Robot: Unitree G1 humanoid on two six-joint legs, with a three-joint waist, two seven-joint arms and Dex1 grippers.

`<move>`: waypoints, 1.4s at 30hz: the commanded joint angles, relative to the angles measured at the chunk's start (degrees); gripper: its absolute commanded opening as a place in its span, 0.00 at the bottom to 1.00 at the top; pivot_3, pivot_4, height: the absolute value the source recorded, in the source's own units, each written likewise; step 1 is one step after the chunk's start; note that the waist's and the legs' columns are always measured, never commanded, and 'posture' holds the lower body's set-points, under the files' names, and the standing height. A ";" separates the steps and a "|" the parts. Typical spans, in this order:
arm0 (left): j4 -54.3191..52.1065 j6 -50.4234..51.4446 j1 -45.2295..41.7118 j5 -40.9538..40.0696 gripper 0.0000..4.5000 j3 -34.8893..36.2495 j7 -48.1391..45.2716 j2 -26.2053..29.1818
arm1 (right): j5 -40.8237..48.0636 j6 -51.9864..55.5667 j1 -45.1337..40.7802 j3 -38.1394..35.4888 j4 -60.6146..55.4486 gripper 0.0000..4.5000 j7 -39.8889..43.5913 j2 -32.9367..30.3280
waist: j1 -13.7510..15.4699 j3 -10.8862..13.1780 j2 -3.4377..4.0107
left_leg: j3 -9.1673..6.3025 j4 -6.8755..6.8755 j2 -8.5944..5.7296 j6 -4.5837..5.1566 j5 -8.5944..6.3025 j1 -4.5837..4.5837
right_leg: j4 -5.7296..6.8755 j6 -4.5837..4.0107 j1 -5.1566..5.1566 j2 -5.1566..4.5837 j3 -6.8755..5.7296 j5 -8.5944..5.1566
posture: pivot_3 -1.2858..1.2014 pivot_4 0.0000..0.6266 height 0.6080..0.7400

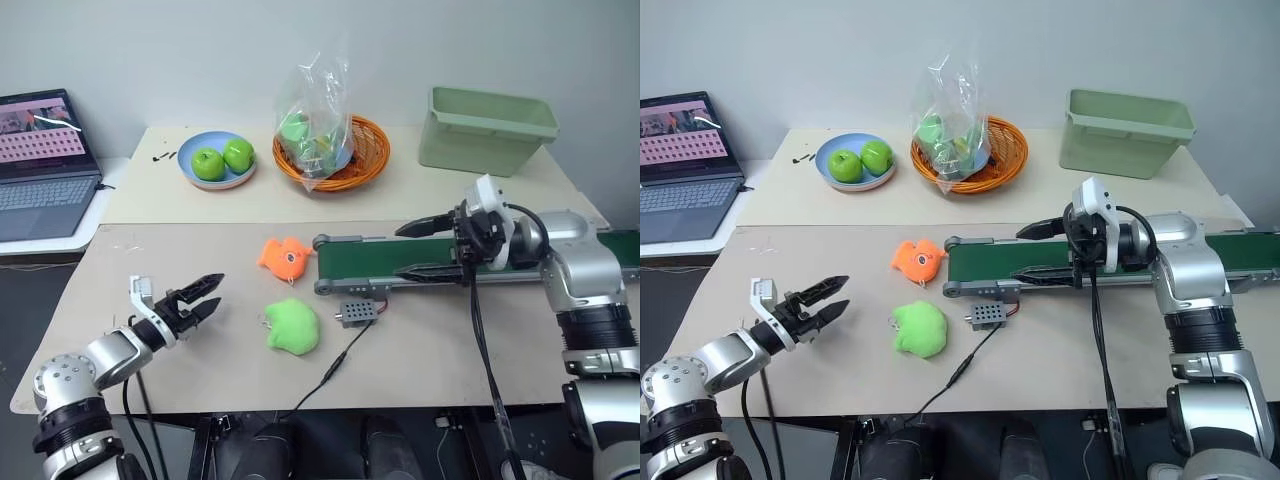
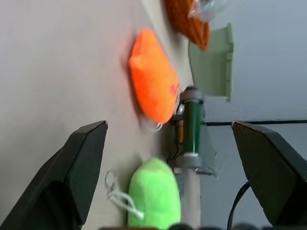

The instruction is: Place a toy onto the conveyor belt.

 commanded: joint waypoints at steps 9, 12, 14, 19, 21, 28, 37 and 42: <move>-1.65 0.01 -1.08 3.20 0.98 -7.59 1.52 -7.70 | 2.52 1.81 4.30 -4.47 -7.71 1.00 -3.59 -3.77 | 0.08 -0.01 -0.01 | 0.01 -0.01 0.00 0.00 0.00 0.00 | -0.02 0.00 0.02 -0.01 0.00 0.00 | 0.52 0.24 1.00; -1.78 0.16 -1.24 3.87 0.98 -8.65 2.13 -9.40 | 2.85 2.51 5.73 -5.43 -9.31 1.00 -4.35 -4.38 | 0.13 -0.01 -0.01 | 0.01 0.00 -0.02 0.00 0.00 0.02 | -0.02 0.00 0.07 -0.02 0.00 0.00 | 0.52 0.24 1.00; -2.31 0.66 -1.13 3.95 0.98 -9.27 2.38 -10.27 | 3.11 2.94 6.45 -5.95 -10.19 1.00 -4.85 -4.67 | 0.15 -0.02 -0.01 | 0.01 -0.01 -0.01 0.00 0.00 0.04 | -0.03 0.00 0.09 -0.02 0.00 0.00 | 0.52 0.24 1.00; -2.60 1.81 -1.12 4.17 0.98 -10.51 2.97 -12.50 | 3.92 3.67 8.66 -7.26 -12.35 1.00 -6.28 -5.67 | 0.48 -0.03 -0.02 | 0.01 -0.01 -0.02 0.01 -0.01 0.04 | -0.05 0.00 0.12 -0.04 -0.01 0.00 | 0.52 0.24 1.00; -2.91 2.30 -0.95 4.48 0.98 -11.24 2.91 -12.90 | 4.22 3.93 9.21 -7.53 -13.04 1.00 -6.74 -5.89 | 0.59 -0.03 -0.01 | 0.01 -0.01 -0.03 0.02 -0.01 0.06 | -0.06 0.00 0.14 -0.04 -0.01 0.00 | 0.52 0.24 1.00; -3.05 2.13 -0.98 5.86 0.83 -12.71 2.29 -12.68 | 4.58 4.10 10.17 -7.75 -14.05 1.00 -7.66 -6.40 | 1.01 -0.04 0.00 | 0.01 -0.01 -0.05 0.03 -0.02 0.13 | -0.11 0.00 0.25 -0.04 -0.02 0.00 | 0.52 0.24 1.00; -4.01 1.36 -0.63 6.51 0.07 -12.62 0.37 -12.45 | 4.20 3.53 9.39 -7.03 -13.17 1.00 -7.52 -6.40 | 1.11 -0.04 0.00 | 0.01 -0.01 -0.04 0.03 -0.02 0.13 | -0.12 0.00 0.24 -0.03 -0.02 0.00 | 0.52 0.24 1.00; -5.57 0.77 0.02 4.94 0.07 -10.63 -0.54 -12.00 | 3.90 3.13 8.63 -6.47 -12.31 1.00 -7.04 -6.17 | 0.94 -0.04 0.01 | 0.01 -0.01 -0.03 0.03 -0.02 0.18 | -0.12 0.00 0.29 -0.03 -0.03 0.00 | 0.52 0.24 1.00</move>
